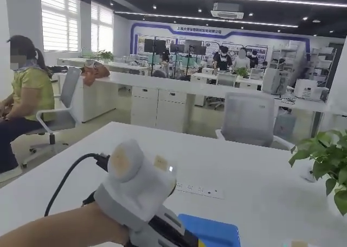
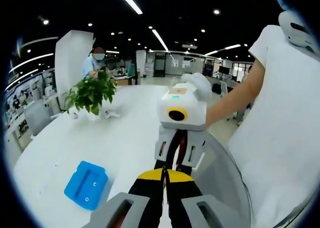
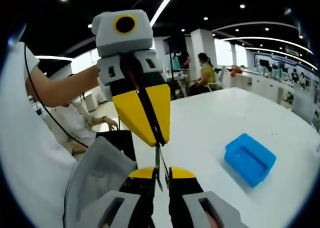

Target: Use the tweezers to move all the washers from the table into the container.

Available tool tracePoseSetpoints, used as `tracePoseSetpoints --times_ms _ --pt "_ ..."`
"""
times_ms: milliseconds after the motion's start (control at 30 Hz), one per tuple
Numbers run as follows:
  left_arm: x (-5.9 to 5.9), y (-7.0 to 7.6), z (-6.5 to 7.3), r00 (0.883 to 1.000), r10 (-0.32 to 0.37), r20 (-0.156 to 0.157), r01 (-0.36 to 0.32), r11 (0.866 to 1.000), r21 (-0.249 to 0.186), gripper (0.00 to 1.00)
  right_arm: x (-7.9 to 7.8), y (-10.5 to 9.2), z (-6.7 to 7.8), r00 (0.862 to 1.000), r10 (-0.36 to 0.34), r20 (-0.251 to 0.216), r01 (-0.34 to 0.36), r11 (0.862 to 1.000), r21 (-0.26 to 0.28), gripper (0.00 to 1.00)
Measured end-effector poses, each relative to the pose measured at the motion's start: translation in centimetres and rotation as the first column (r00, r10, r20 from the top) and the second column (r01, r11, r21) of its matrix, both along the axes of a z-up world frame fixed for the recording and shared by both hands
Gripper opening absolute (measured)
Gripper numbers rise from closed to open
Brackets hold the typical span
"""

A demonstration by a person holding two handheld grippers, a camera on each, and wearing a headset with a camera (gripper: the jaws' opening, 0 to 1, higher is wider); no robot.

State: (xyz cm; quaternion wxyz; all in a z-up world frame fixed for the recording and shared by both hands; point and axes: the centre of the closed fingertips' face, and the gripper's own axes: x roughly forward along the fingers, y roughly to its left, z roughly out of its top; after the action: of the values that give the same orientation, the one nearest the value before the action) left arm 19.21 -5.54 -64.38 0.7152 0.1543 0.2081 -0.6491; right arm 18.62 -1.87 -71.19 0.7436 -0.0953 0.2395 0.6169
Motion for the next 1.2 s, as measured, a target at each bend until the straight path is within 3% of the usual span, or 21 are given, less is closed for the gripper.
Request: tracePoseSetpoints --times_ms 133,367,733,833,933,1067,1200 --pt "-0.2 0.1 -0.5 1.000 -0.023 0.015 0.022 0.999 0.047 0.00 0.0 -0.1 -0.4 1.000 0.000 -0.008 0.000 1.000 0.009 0.06" --pt "-0.2 0.1 -1.3 0.999 -0.034 0.008 0.033 0.997 0.070 0.00 -0.1 -0.2 -1.2 0.999 -0.009 -0.032 0.010 1.000 0.024 0.07" --pt "0.4 -0.1 -1.3 0.999 -0.040 -0.002 0.040 0.996 0.074 0.00 0.5 -0.9 -1.1 0.999 -0.036 -0.037 0.038 0.999 0.036 0.08" --pt "0.7 -0.4 -0.3 1.000 -0.029 -0.009 0.030 0.999 0.028 0.00 0.2 -1.1 -2.3 0.999 -0.016 -0.028 0.016 1.000 -0.009 0.13" --pt "0.6 -0.4 -0.2 0.999 -0.038 -0.013 0.039 0.999 0.036 0.00 0.4 -1.2 -2.2 1.000 -0.024 -0.006 0.024 1.000 -0.008 0.09" --pt "0.8 -0.3 -0.5 0.999 -0.039 -0.014 0.040 0.998 0.038 0.00 0.7 -1.2 -2.4 0.999 -0.029 -0.021 0.029 1.000 -0.007 0.08" --pt "0.9 -0.2 -1.0 0.999 -0.041 -0.005 0.041 0.997 0.058 0.00 0.9 -1.5 -3.2 1.000 -0.016 -0.008 0.016 0.999 -0.036 0.07"
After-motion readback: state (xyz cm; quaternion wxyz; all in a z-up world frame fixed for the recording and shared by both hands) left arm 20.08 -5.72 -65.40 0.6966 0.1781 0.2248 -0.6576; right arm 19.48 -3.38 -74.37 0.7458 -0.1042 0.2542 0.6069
